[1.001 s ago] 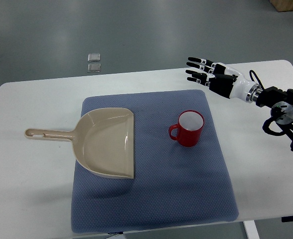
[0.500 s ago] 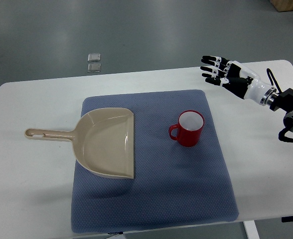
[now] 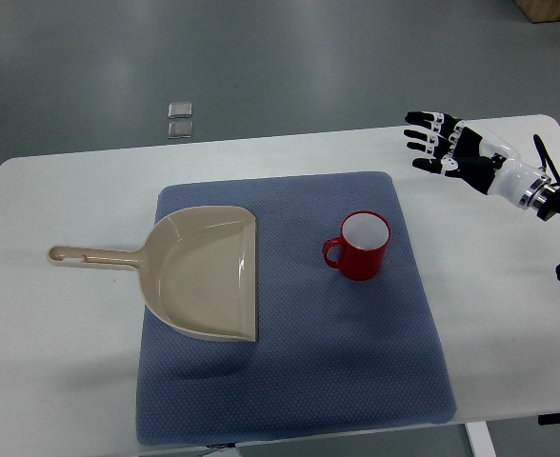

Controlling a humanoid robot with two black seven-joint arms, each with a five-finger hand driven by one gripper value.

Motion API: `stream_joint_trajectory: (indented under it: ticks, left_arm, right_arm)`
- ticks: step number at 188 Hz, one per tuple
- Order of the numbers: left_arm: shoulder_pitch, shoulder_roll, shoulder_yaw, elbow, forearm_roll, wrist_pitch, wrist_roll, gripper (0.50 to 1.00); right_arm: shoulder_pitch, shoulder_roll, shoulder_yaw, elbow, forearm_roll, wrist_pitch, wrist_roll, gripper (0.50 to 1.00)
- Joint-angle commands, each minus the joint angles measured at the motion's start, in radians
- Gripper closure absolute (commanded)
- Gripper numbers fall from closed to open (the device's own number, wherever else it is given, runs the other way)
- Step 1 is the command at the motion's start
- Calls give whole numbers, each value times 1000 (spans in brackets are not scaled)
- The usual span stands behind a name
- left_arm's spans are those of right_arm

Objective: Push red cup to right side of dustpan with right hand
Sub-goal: 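Lower the right hand toward the table beside the red mug, then move the right hand to the red mug and cup its side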

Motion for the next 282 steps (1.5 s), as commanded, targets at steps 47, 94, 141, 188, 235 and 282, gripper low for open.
stream_joint_trajectory:
  ticks: [47, 94, 141, 188, 235, 282]
  left_arm:
    - [0, 0, 0, -1, 0, 0, 0, 500]
    - [0, 0, 0, -1, 0, 0, 0, 500]
    - [0, 0, 0, -1, 0, 0, 0, 500]
    - [0, 0, 0, 1, 0, 0, 0, 500]
    - [0, 0, 0, -1, 0, 0, 0, 500]
    - [0, 0, 0, 1, 0, 0, 0, 500]
  right_arm:
    - [-35, -20, -149, -7, -11, 0, 56, 564]
    - [-43, -15, -152, -4, -43, 0, 56, 564]
    - [-58, 0, -152, 5, -126, 0, 56, 564]
    - [-65, 5, -147, 14, -126, 0, 56, 564]
    - [-78, 15, -147, 32, -126, 0, 56, 564]
    - [-92, 20, -146, 40, -124, 0, 56, 564]
